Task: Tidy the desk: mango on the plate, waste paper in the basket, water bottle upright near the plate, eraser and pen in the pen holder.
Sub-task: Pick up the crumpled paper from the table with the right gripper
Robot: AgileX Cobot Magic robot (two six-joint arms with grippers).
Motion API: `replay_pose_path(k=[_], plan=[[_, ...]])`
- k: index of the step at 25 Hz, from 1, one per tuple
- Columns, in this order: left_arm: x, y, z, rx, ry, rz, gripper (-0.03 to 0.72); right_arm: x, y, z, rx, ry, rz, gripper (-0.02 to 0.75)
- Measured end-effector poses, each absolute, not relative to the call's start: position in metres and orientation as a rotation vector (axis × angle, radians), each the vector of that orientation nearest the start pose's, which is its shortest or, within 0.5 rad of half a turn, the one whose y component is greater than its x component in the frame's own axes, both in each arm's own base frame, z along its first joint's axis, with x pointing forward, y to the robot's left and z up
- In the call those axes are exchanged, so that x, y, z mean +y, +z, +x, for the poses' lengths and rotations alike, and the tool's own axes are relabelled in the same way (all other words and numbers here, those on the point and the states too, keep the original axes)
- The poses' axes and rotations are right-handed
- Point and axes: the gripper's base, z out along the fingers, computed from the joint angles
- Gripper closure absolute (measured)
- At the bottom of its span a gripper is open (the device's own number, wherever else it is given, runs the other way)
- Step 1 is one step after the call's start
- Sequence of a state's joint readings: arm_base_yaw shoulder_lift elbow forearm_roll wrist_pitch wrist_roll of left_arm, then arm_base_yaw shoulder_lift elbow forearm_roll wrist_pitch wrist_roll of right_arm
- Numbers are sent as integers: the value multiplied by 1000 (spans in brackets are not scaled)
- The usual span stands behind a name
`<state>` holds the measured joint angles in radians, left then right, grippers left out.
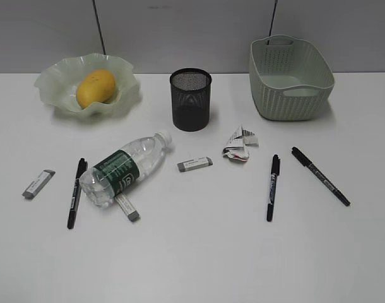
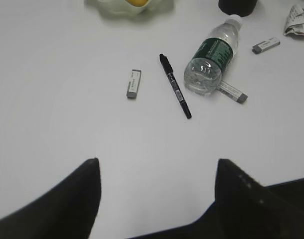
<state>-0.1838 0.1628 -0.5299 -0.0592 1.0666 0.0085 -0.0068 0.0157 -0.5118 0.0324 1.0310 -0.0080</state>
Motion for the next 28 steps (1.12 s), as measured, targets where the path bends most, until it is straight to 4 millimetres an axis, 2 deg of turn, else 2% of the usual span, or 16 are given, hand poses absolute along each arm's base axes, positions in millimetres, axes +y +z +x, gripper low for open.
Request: replay_pose_path(k=[3, 10, 16, 19, 23, 28], plan=[[-8, 284, 16, 2178, -172, 208, 146, 2, 295, 14, 2028, 29, 1, 188], [-8, 284, 16, 2178, -172, 208, 146, 1, 306, 84, 2078, 28, 12, 212], [-7, 285, 13, 2157, -173, 207, 148, 3, 302, 145, 2272, 49, -5, 219], [-6, 285, 5, 2105, -176, 204, 148, 8, 291, 175, 2384, 78, -32, 219], [-5, 285, -1, 2066, -179, 202, 148, 30, 277, 209, 2495, 132, -128, 219], [-5, 285, -1, 2066, -179, 202, 148, 77, 254, 249, 2619, 134, -223, 219]])
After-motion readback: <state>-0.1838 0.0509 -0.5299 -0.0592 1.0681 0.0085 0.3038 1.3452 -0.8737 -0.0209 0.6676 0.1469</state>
